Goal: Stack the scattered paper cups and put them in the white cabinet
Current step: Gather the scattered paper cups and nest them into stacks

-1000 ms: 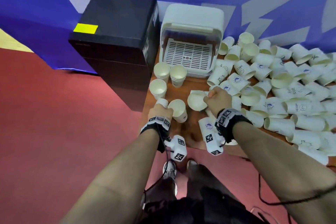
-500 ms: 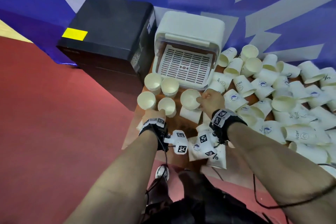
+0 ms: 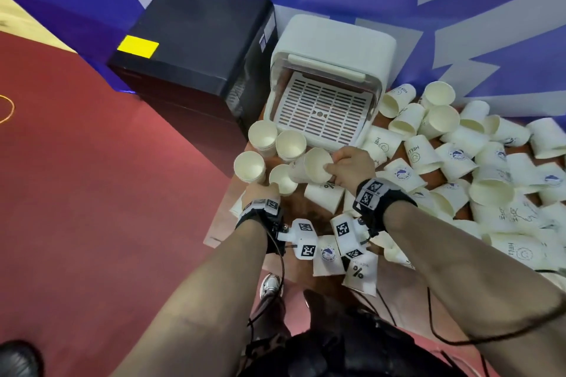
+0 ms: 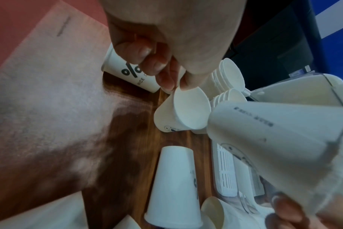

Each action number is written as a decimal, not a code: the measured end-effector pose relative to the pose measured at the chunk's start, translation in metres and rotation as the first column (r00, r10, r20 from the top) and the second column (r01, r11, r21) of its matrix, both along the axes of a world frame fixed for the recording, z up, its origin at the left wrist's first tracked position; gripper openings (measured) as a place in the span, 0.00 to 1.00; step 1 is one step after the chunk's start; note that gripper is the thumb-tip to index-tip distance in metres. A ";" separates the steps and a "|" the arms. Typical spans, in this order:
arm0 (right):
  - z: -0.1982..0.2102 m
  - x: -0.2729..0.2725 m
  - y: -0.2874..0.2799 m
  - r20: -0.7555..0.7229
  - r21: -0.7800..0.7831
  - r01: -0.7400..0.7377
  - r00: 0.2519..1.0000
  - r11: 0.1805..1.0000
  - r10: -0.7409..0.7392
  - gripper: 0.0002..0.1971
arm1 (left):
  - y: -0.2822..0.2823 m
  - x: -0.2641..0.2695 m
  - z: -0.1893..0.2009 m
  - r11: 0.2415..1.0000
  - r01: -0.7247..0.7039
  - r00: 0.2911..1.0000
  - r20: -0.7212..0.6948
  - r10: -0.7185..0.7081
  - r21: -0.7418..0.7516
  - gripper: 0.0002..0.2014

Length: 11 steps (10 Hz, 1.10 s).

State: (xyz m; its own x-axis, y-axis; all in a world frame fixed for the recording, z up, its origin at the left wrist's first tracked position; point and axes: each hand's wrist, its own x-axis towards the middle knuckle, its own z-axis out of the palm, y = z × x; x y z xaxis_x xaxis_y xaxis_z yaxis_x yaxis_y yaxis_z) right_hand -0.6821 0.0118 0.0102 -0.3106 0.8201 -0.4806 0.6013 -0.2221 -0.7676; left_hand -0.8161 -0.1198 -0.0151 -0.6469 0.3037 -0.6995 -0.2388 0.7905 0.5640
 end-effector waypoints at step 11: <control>-0.045 0.028 -0.031 0.647 0.059 -0.651 0.603 0.757 0.468 0.27 | -0.084 -0.046 -0.017 0.805 0.415 0.849 -0.138 -0.510 -0.423 0.26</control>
State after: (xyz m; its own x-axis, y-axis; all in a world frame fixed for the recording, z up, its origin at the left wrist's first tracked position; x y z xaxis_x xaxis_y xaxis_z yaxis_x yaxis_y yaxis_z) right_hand -0.6538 -0.0191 -0.0349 -0.4993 0.6948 -0.5176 0.8611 0.4639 -0.2080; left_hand -0.8625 -0.2036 -0.0325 -0.6518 0.3630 -0.6659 0.3097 0.9289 0.2032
